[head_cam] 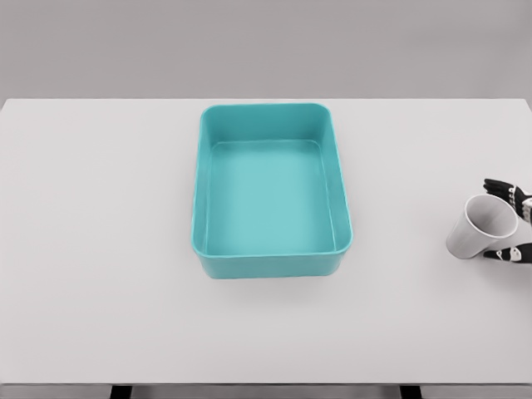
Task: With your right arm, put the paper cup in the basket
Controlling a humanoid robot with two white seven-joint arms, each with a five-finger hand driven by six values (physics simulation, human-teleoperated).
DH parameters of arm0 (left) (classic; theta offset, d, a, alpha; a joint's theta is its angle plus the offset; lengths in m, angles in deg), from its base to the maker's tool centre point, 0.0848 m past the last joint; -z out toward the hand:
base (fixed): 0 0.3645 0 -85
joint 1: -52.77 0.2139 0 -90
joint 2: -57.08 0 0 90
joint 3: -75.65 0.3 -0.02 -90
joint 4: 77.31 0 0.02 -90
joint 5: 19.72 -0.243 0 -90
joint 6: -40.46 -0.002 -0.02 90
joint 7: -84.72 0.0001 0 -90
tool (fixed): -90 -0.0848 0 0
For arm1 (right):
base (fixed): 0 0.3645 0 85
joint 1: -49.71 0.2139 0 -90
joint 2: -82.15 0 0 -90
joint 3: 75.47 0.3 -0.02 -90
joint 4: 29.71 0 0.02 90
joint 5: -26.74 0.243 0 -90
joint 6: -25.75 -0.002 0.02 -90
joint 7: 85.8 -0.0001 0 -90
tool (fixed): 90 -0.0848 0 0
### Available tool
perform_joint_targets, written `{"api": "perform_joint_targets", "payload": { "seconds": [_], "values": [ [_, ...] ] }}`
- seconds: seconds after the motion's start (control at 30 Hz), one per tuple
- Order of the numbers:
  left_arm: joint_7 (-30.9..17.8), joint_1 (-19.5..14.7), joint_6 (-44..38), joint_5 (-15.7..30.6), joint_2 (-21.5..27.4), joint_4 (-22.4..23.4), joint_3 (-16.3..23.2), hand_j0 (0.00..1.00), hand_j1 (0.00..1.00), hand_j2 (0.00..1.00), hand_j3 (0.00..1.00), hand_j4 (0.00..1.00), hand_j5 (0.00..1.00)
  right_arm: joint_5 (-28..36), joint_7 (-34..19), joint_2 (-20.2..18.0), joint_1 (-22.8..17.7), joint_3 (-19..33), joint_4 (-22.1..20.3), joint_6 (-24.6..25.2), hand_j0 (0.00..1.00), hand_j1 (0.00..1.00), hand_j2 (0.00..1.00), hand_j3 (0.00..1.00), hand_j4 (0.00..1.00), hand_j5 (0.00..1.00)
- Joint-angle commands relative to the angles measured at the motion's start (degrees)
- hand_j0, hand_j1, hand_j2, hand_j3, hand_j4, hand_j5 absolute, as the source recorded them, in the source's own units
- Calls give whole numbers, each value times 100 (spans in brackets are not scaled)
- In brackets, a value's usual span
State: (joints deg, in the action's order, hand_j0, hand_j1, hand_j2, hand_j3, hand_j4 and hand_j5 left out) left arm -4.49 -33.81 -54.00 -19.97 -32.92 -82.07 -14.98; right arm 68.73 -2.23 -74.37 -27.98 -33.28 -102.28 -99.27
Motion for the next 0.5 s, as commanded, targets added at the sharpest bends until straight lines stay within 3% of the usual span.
{"api": "perform_joint_targets", "payload": {
  "seconds": [0.0, 0.47],
  "values": [
    [0, -9, 6, -1, 0, 1, -7, 100, 100, 100, 100, 100, 100, 29, 1, -10, -9, 35, -30, 2, 100, 100, 100, 100, 100, 100],
    [0, 0, -2, -1, 0, 1, 1, 100, 100, 100, 100, 100, 100, 29, 1, -45, -114, 35, -232, 2, 100, 100, 100, 100, 100, 100]
  ]
}}
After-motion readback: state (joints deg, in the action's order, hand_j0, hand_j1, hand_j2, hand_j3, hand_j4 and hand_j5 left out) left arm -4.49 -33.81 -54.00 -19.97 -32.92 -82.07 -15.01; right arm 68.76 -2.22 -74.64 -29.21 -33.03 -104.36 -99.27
